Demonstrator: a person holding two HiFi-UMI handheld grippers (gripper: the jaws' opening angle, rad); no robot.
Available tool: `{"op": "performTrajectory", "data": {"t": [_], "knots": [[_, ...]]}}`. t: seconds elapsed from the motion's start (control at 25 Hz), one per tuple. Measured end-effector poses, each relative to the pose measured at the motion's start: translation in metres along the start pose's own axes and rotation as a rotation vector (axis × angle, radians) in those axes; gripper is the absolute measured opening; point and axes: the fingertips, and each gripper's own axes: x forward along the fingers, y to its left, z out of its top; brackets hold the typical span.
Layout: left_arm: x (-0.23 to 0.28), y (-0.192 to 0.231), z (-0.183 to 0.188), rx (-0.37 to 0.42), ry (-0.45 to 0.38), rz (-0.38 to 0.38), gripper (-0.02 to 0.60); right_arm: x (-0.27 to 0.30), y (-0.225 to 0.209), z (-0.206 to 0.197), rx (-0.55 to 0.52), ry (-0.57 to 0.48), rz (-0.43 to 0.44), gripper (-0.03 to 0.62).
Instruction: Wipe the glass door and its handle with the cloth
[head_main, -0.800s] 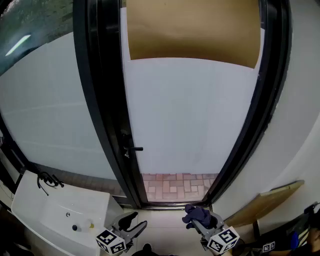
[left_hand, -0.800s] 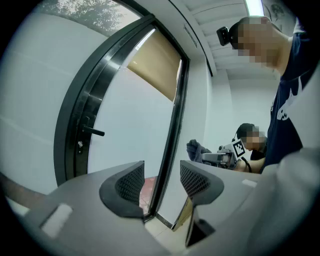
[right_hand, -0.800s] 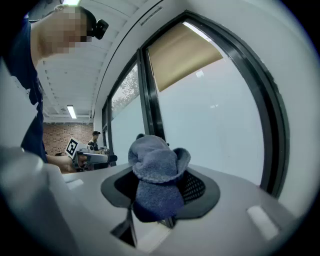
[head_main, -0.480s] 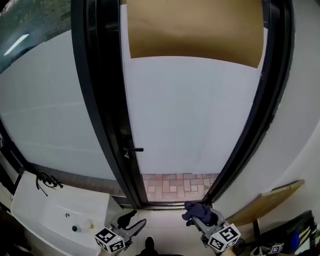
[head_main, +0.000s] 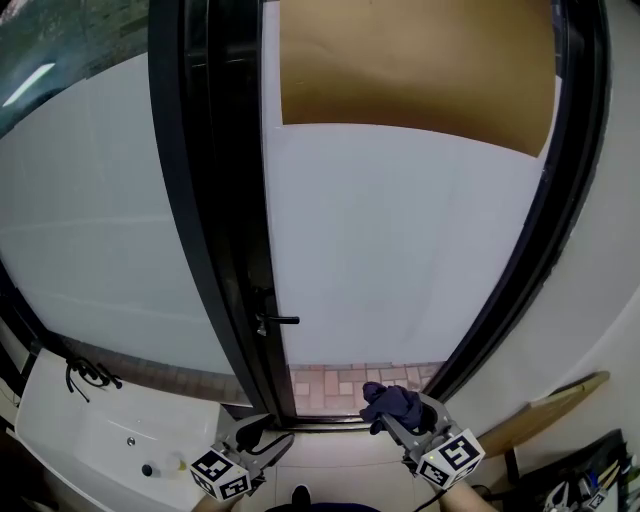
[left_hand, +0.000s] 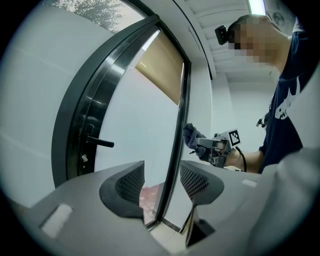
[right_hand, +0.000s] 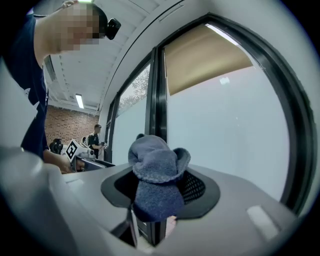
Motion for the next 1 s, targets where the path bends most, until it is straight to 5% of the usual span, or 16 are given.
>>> {"op": "performTrajectory", "data": {"t": [0.64, 1.0], "knots": [[-0.007, 0.116, 0.009, -0.006, 0.006, -0.043, 0.221, 0.202, 0.025, 0.067, -0.322, -0.004, 0.104, 0.194], [-0.02, 0.141, 0.003, -0.046, 0.0, -0.005, 0.221, 0.301, 0.046, 0.085, -0.772, 0.044, 0.143, 0.193]]}}
